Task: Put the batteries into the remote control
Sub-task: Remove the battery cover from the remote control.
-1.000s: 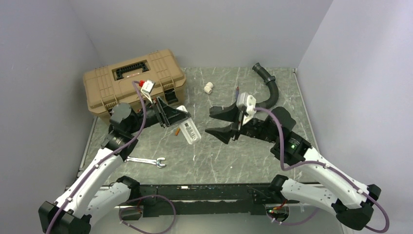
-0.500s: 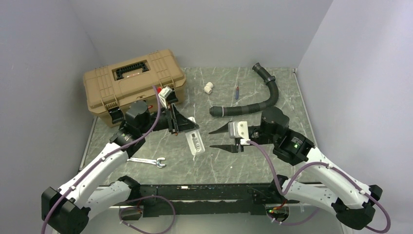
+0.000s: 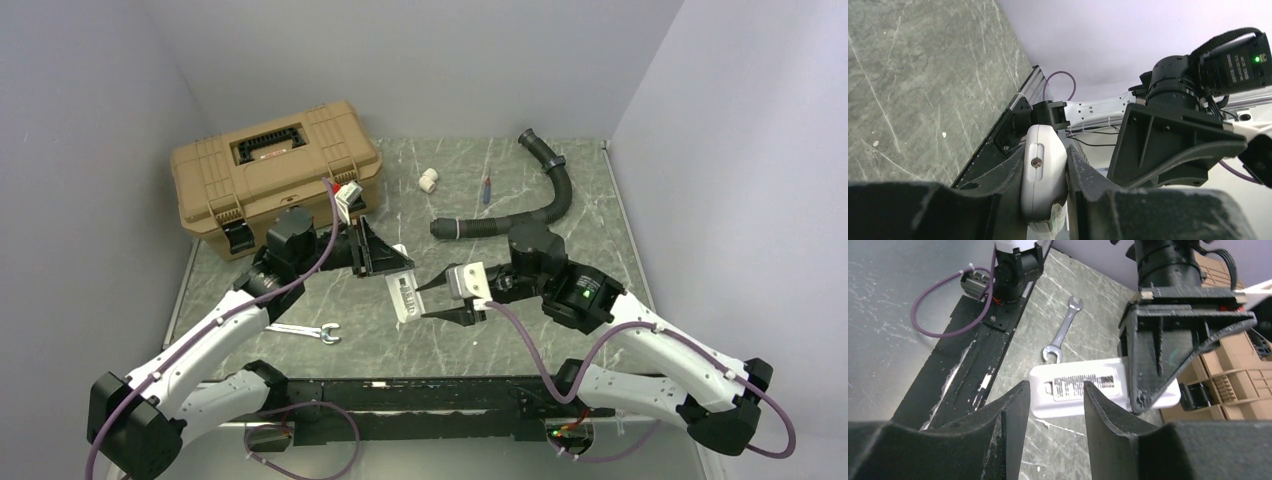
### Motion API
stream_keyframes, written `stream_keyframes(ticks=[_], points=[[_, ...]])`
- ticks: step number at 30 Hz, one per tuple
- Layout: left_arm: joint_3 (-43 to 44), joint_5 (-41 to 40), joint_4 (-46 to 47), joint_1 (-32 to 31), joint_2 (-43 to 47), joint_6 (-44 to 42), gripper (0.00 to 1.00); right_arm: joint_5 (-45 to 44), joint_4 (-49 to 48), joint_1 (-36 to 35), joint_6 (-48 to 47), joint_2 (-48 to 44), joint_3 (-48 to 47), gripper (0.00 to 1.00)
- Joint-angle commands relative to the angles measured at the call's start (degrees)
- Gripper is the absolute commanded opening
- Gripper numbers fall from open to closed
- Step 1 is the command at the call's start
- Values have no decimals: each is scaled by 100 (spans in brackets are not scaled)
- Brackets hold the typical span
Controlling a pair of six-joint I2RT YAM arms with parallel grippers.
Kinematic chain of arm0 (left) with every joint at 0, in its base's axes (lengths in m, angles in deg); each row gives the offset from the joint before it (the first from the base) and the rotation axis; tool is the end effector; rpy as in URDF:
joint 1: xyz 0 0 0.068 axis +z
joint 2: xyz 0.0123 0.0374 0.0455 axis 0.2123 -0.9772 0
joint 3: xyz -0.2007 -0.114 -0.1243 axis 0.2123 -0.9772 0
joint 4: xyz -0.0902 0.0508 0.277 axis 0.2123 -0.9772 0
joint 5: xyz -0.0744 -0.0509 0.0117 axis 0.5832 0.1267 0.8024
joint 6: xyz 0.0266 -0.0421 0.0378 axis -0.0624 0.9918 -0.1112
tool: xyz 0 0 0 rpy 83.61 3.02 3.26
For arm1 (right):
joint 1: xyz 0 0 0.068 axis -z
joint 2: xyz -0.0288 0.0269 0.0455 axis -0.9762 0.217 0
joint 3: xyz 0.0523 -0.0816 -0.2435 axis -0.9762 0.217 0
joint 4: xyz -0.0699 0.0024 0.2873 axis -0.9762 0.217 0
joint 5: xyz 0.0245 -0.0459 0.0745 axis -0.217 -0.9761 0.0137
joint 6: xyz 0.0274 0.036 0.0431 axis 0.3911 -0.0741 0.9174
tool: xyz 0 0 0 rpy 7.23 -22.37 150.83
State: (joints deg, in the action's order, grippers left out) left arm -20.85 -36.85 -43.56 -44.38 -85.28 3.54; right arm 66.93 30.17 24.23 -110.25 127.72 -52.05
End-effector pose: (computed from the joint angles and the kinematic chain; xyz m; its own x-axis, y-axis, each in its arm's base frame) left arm 0.2150 -0.1729 0.3081 -0.8812 -0.2050 -0.4259 0.3928 0.1836 -0.9011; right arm 0.1223 0.2186 0.3690 0.4241 -0.1328 -0.8958 -0.8955 -0.2092 -0.3929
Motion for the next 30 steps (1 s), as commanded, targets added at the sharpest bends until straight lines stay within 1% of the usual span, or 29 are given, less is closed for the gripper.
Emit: stream_keyframes(ticks=[1,6,11,17,30], points=[[-63,54,482,-29,-38,246,0,-147,-223,-289,-313,85,-99,46],[-28,73,426,-38,-42,220,0,-340,-148,-540,-455,262,-152,45],[70,67,233,-51,-9,28,0,-522,-197,-570,-540,325,-116,44],[204,35,-111,-83,44,-272,0,-651,-7,-580,-762,414,-190,43],[267,49,-80,-94,100,-312,0,-715,-6,-578,-856,440,-122,42]])
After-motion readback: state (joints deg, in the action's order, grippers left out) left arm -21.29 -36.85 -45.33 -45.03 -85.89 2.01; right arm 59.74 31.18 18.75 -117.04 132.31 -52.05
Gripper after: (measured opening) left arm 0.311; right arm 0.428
